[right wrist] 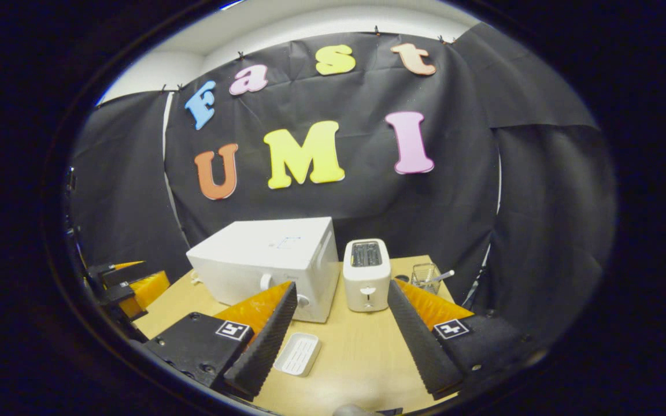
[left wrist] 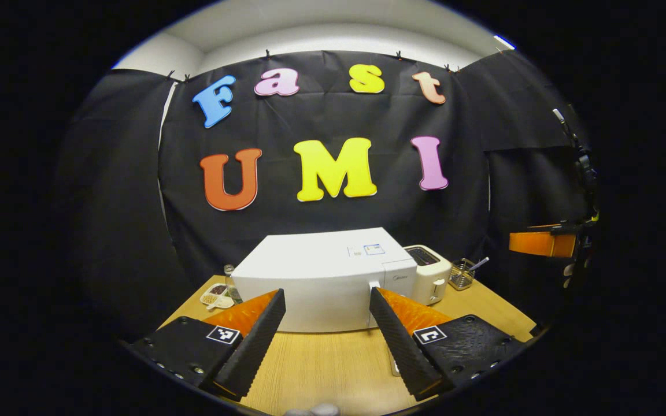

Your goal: Open the microwave oven with the left hand, put the food in, and close the microwave oven.

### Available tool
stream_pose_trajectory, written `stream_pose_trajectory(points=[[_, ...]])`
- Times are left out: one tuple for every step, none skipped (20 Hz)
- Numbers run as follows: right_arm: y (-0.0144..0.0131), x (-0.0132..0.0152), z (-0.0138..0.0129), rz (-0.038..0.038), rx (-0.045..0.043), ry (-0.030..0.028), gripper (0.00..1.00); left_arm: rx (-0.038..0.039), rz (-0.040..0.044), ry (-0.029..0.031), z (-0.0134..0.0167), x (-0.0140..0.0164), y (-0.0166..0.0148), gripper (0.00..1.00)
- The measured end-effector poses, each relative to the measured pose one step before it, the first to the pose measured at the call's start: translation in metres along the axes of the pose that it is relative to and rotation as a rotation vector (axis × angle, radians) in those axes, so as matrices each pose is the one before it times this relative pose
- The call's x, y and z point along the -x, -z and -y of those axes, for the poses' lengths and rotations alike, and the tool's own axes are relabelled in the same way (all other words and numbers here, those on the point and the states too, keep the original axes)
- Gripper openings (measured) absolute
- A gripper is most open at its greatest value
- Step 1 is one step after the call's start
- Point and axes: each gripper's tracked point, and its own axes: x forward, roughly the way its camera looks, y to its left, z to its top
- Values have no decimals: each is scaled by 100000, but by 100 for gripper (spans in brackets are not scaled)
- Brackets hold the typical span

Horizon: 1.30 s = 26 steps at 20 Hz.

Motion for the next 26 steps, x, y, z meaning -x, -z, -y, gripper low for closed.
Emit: stream_pose_trajectory(points=[[-974,873,-648,2932,299,795,100,-848,2661,734,-398,888,-1260,93],[-998,784,-310,2530,965,1473,91,-285,2601,489,-377,904,-1459,88],[-770,905,-275,2256,841,1636,90,447,1880,-28,-532,614,-1186,95],[-900,829,-307,2074,86,1353,90,1278,2063,1030,-178,810,-904,89],[-833,890,-569,2207,-215,759,100,1565,1731,738,-171,669,-1025,89],[-818,735,-526,1867,126,719,100,1617,651,147,-465,604,-705,95],[-359,782,-332,1158,159,815,100,1582,763,356,-369,557,-529,95],[-569,691,-577,1263,-43,141,100,1036,771,-833,-605,486,-611,95],[-365,611,-414,910,123,639,100,799,719,-755,-738,475,-472,95],[-390,587,-262,869,672,1074,100,684,551,-708,-500,516,-265,95],[-344,379,-480,781,353,519,100,517,428,-718,-685,324,-305,95],[-214,359,-473,401,-35,182,90,773,-194,-750,-458,303,101,95],[-73,255,-688,-532,-148,-930,90,886,76,-104,-299,313,-90,95],[-166,212,-743,-346,467,-1052,100,290,142,-433,-357,225,-109,95],[-277,89,-286,-41,1016,-632,100,-262,446,-1005,-441,179,-203,94],[-475,-55,-326,971,1536,-390,100,-157,1025,-1301,-560,56,-361,94],[-334,74,-245,99,1424,-123,100,313,91,-1189,-457,-39,-304,94],[-311,45,-252,513,870,-491,100,998,41,-845,-162,-61,-27,94],[-353,34,-325,574,342,-513,100,890,-335,-142,12,-138,-64,94],[-146,-120,-90,218,-120,-11,100,130,465,-11,17,-61,-173,94],[109,-4,-19,-362,-522,-17,90,-118,559,-595,-227,-36,-219,94],[-81,-72,-102,25,-560,-235,90,133,336,-359,-165,-73,-172,94],[-173,6,-98,-45,-421,92,100,238,1022,323,57,-51,-260,94],[-281,-40,12,617,-296,166,100,-77,63,430,57,-44,-180,94],[-89,-48,-11,299,-156,285,90,-444,122,37,-46,-27,-96,94],[-102,-50,-33,151,3,25,100,-426,391,-17,-68,-27,-56,94]])
